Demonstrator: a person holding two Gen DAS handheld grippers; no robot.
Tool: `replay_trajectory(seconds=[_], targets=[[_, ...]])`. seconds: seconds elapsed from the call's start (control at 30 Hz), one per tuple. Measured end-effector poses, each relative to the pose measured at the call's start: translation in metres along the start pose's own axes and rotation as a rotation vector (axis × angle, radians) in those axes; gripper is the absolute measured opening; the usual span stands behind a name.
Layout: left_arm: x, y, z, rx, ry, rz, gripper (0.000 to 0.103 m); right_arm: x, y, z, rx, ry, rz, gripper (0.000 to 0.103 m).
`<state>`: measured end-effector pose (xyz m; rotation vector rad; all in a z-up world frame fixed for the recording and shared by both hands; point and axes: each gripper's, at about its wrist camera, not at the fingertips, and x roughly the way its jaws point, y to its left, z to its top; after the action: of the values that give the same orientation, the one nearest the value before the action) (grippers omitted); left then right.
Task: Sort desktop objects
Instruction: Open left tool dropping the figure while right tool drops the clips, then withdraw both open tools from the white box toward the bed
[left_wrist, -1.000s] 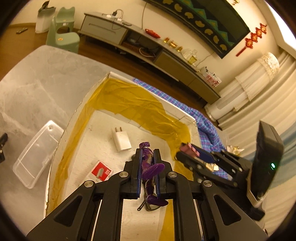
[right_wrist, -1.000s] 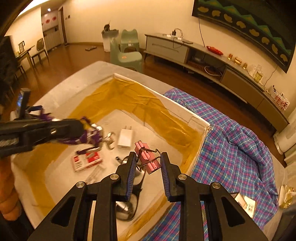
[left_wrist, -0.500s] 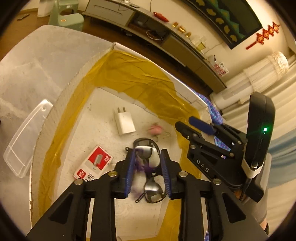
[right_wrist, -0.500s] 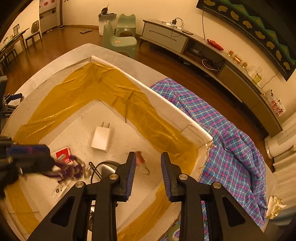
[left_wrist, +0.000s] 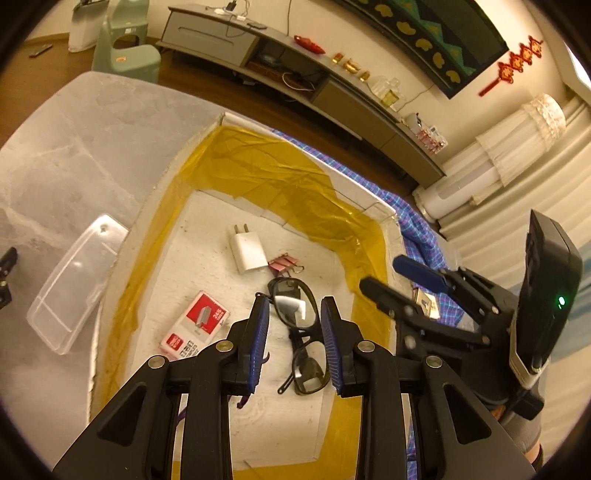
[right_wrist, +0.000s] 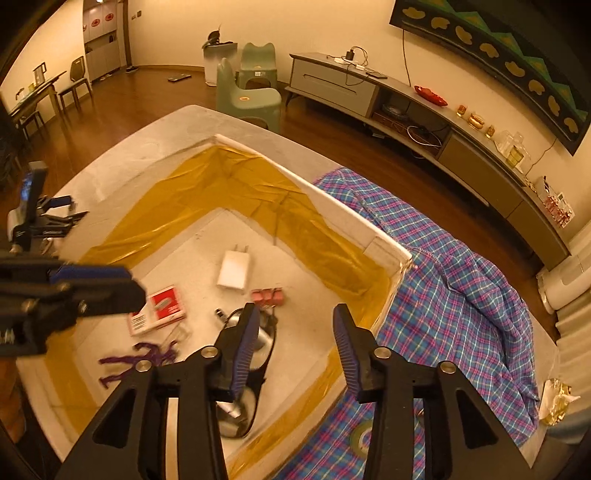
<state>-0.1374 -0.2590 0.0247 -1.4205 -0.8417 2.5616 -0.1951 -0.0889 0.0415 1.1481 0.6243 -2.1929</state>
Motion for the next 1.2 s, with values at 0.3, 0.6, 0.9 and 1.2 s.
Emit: replay_trajectory(seconds=[0.3,0.6,0.9,1.2], targets=[[-0.037,-0.026,-0.016,0.123,-0.089,0.096,0.031,-0.040,0.020,-0.027,-0.005,-0.040,0.058,0.050],[-0.068,-0.045,-0.033,0.200,-0.166,0.122,0.031,-0.087,0.034,-0.060,0.009,-0.152,0.078,0.050],[-0.090,-0.088,-0.058,0.346,-0.292,0.202,0.034,-0.131,0.041,-0.092,0.011,-0.250,0.091,0.052],[-0.084,-0.133,-0.076,0.421,-0.331,0.177,0.035,-0.151,0.014,-0.130,0.087,-0.310,0.123,0.060]])
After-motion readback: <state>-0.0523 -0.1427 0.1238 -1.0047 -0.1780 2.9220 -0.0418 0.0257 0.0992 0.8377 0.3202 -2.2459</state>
